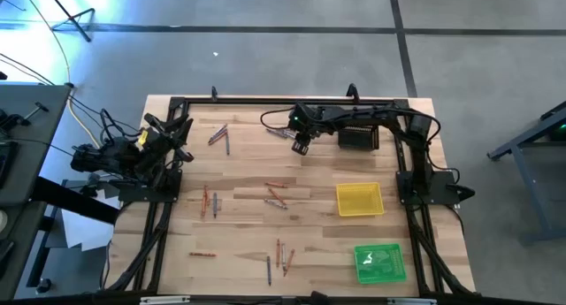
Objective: Sort crayons
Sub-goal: Put the gray crayon into the black basket
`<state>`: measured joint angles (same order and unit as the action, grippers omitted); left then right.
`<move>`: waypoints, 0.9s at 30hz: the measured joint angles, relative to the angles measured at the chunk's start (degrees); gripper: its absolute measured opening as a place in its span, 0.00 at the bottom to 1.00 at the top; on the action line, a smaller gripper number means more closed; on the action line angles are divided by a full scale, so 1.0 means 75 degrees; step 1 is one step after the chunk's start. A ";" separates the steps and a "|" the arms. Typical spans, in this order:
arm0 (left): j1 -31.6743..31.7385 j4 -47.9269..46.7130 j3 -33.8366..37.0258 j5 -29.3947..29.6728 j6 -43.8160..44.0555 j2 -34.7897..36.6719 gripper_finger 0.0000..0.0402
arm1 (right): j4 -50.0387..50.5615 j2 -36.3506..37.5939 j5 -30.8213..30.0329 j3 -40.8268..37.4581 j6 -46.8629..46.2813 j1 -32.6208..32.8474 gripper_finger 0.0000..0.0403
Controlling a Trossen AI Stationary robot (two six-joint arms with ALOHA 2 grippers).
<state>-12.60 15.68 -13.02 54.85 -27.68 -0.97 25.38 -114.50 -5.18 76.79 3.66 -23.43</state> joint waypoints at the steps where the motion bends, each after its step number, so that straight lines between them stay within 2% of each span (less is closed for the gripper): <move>1: -0.0003 0.0003 -0.0002 -0.0001 -0.0001 0.0000 0.18 | 0.0006 -0.0075 0.0013 0.0000 0.0002 0.0032 0.29; 27: 0.0000 0.0006 -0.0009 0.0166 -0.0036 0.0003 0.18 | -0.0166 -0.0509 0.0861 0.0017 -0.0188 0.0031 0.29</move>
<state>-12.60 15.73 -13.08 56.10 -27.94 -0.95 24.13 -118.32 1.28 76.93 2.25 -23.20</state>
